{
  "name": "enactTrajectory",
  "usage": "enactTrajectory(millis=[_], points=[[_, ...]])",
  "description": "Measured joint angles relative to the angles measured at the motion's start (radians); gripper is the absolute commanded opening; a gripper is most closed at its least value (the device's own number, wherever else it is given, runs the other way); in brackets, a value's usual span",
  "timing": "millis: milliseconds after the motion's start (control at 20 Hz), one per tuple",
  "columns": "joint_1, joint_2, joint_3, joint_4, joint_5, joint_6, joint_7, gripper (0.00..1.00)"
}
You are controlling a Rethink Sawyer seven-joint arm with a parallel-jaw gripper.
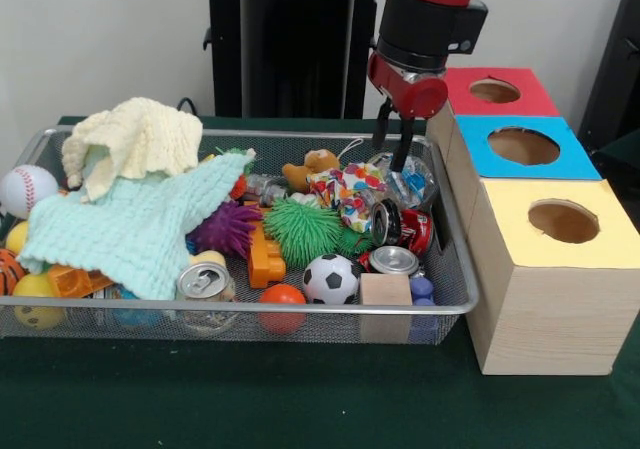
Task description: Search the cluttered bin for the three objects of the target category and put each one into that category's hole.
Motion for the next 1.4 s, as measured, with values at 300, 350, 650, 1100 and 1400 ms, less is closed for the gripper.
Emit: enactTrajectory(millis=[300, 350, 650, 1100, 1400], points=[[0.0, 0.0, 0.0, 0.025, 0.0, -0.013, 0.0, 1.0], [0.0, 0.0, 0.0, 0.028, 0.0, -0.018, 0.0, 1.0], [0.0, 0.011, 0.0, 0.041, 0.0, -0.056, 0.0, 1.0], [0.002, 0.059, 0.002, 0.041, 0.0, -0.133, 0.0, 1.0], [0.021, 0.077, 0.002, 0.04, 0.004, -0.146, 0.0, 1.0]])
